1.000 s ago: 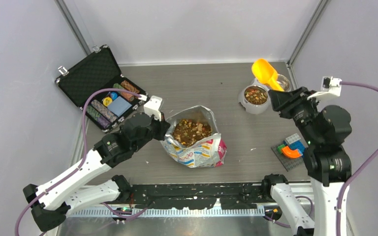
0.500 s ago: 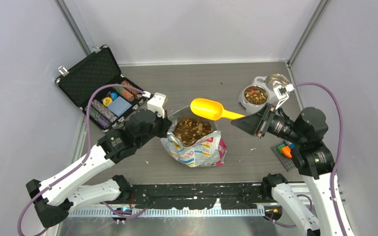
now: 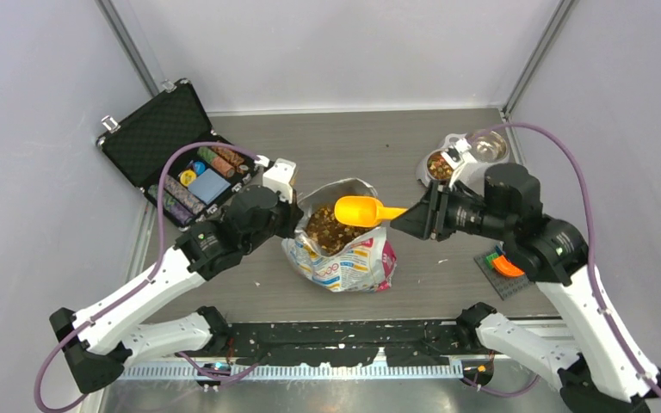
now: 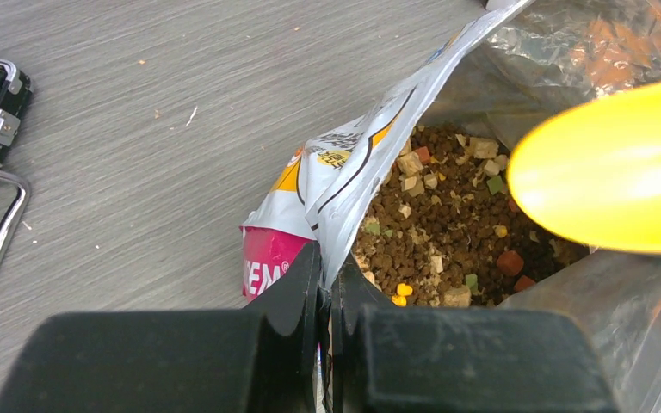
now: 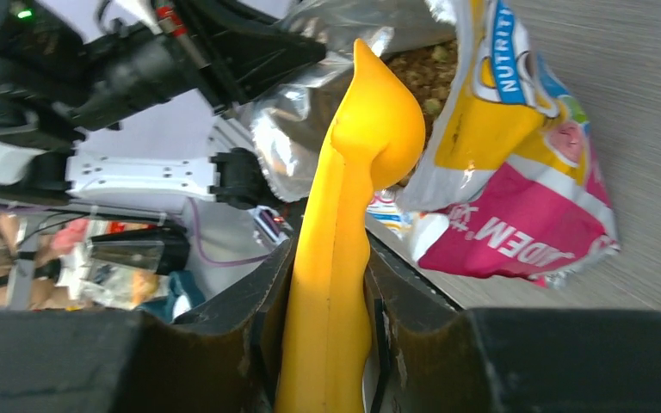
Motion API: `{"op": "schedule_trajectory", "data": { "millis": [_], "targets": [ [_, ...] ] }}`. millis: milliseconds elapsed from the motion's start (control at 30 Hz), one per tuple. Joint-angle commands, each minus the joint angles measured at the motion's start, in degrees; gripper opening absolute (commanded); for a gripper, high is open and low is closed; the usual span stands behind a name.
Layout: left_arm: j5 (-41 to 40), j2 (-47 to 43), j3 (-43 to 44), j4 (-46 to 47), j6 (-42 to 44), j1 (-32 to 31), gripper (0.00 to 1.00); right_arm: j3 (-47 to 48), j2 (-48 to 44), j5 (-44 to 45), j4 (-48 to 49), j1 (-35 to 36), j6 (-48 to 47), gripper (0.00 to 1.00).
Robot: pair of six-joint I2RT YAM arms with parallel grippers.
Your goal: Serve the pet food
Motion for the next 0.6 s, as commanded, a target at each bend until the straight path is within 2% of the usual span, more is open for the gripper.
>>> {"op": "schedule_trajectory", "data": {
  "millis": [0,200,300,567],
  "targets": [
    [3.8,-3.0,0.1,4.7,0.9,-0.2,0.0,9.8,7.0,12.9,-5.5,5.1,-4.3,0.05],
    [7.3,-6.6,-3.4,7.1,0.6,-0.3,0.0,28.5,24.7,29.5,-21.9,16.3,-5.0,0.05],
    [8.8,-7.3,-3.9,6.9,0.9,-0.3,0.0,38.3,31.4,36.9,-27.6,19.6,-4.8,0.05],
    [9.3,-9.9,-5.2,7.7,0.9,-0.3,0.0,44.3,44.7,44.7,-39.1,29.4,-3.1,0.05]
  ]
}}
